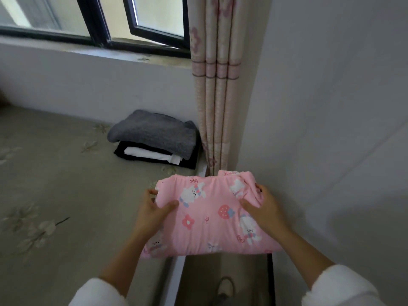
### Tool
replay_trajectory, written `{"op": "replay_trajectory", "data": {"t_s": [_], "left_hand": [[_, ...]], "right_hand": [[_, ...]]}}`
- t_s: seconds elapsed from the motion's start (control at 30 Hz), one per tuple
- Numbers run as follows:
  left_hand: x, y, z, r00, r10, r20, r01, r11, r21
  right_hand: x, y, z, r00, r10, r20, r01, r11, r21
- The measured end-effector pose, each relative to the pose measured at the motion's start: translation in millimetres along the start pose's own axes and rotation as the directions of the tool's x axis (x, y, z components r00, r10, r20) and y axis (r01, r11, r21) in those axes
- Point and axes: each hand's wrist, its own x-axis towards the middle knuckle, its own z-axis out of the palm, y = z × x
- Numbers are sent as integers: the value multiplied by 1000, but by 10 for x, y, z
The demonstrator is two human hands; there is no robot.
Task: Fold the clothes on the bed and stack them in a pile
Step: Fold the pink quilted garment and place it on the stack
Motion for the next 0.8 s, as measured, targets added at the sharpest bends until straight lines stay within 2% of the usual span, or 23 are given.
{"op": "replay_trajectory", "data": {"t_s": [0.2,0.43,0.67,0.8], "left_hand": [[831,299,183,991,-53,-126,51,998,-22],[2088,527,-163,969,-53,-240,61,998,26],[3719,742,-779,979,-9,-206,39,989,142],[4643,881,-1064,978,64,-198,-4,957,291]], "right_hand": [[1301,-381,-10,990,-84,116,89,995,-40],[2551,-905,644,963,-112,245,100,993,61],[3681,-1550,1497,976,-81,203,71,996,56],[4235,-1856,1968,985,-21,170,7,997,81]]}}
